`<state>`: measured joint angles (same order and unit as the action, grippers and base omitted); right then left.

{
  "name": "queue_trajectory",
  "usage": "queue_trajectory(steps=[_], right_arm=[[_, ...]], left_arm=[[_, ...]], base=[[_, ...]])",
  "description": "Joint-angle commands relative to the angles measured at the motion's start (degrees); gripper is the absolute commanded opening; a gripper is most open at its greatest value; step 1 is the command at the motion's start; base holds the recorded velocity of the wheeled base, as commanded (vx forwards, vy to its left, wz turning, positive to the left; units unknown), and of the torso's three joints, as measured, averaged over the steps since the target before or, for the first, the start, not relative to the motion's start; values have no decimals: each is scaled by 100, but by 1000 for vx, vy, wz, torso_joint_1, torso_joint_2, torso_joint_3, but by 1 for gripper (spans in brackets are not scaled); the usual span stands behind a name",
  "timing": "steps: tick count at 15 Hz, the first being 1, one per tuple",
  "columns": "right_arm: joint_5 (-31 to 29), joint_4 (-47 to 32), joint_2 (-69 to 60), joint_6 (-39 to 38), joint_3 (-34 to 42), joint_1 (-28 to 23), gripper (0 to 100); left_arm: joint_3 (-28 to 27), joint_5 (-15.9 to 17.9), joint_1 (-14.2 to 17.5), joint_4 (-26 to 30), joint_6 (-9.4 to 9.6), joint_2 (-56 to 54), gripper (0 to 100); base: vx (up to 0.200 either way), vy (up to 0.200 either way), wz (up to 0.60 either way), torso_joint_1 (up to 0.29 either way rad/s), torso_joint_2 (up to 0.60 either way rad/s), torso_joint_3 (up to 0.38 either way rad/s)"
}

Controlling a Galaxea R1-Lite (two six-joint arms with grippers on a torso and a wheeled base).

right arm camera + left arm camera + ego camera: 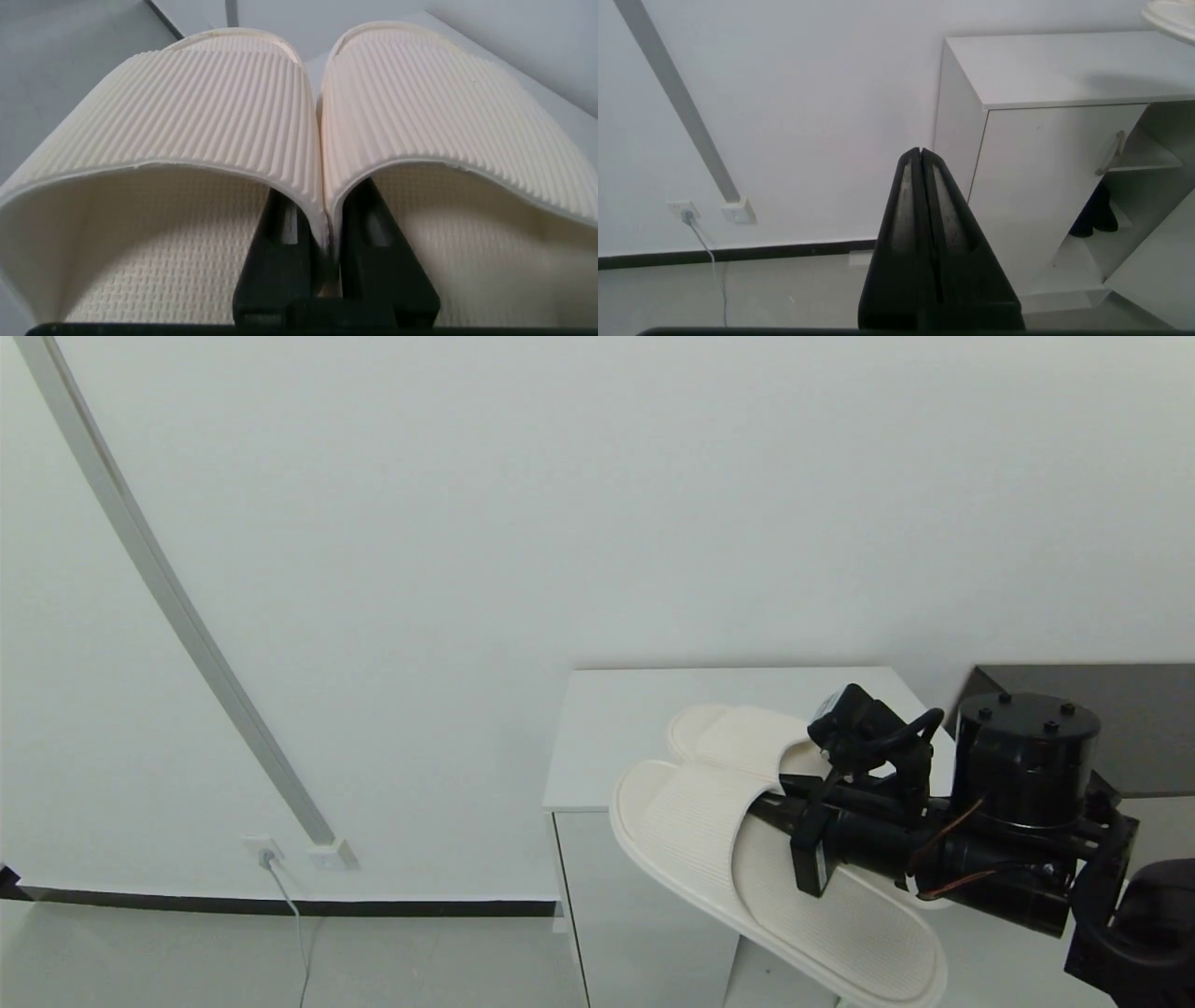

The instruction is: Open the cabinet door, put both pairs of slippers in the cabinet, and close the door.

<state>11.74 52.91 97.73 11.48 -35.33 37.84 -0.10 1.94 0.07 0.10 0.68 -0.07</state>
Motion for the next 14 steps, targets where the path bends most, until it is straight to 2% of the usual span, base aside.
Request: queue_trajectory(steps=[1, 14], right_arm=[[4, 0, 27, 12, 8, 4, 0], [-5, 0, 53, 12, 44, 4, 0]], left_arm=[[1, 0, 1, -1, 2, 7, 0], [1, 0, 1, -1, 2, 7, 0]], base=[[0, 0, 0, 0, 0, 0], [0, -200, 0, 4, 1, 2]])
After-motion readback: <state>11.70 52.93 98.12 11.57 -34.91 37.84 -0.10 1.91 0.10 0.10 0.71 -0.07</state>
